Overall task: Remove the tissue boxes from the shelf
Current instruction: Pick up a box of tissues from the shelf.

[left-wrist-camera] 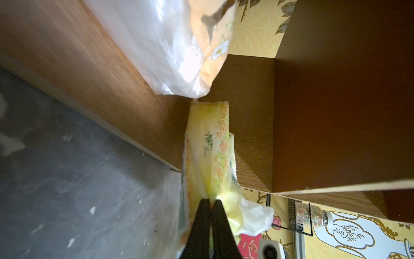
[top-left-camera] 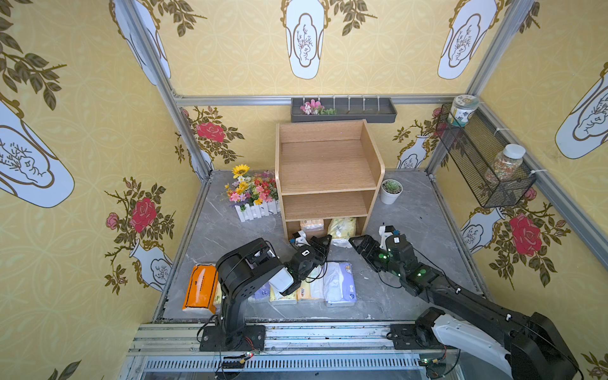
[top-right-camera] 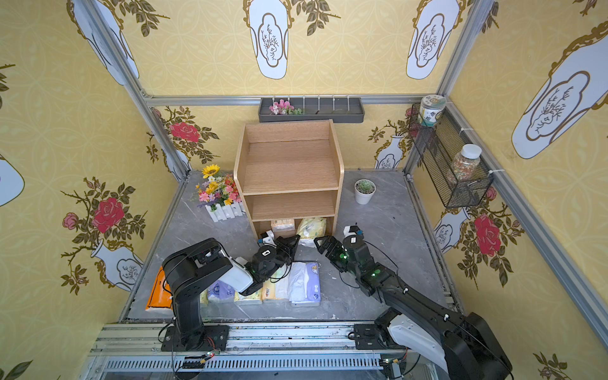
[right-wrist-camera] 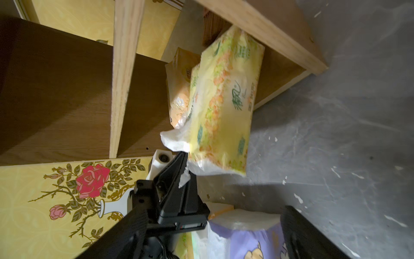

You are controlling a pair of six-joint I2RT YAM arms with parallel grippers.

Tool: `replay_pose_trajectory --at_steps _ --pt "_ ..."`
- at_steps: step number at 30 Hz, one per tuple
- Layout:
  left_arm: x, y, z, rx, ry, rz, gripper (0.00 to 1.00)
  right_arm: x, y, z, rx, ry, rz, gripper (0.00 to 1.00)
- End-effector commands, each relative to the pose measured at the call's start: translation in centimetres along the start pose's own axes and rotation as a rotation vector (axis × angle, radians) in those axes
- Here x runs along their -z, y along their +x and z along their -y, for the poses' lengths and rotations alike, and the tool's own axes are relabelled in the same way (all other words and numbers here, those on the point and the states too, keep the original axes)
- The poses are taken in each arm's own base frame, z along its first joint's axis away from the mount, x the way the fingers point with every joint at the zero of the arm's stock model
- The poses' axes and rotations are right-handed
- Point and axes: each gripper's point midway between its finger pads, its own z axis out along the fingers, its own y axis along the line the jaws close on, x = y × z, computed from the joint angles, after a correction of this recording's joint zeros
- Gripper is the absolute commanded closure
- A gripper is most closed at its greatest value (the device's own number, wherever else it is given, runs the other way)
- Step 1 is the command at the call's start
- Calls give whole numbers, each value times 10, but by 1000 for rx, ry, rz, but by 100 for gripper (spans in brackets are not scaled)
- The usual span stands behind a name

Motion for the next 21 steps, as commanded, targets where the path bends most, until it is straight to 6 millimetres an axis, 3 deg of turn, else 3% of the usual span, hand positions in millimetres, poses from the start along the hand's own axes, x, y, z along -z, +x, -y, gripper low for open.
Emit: replay_pose_trajectory --at_steps 1,11,21 --pt "4 0 9 17 38 3 100 -3 -14 -23 -22 -109 38 4" --pt "6 10 16 62 72 -27 100 -21 -15 -8 -74 -69 35 7" --pt "14 16 27 76 99 -41 100 -39 -17 -12 -69 -84 20 24"
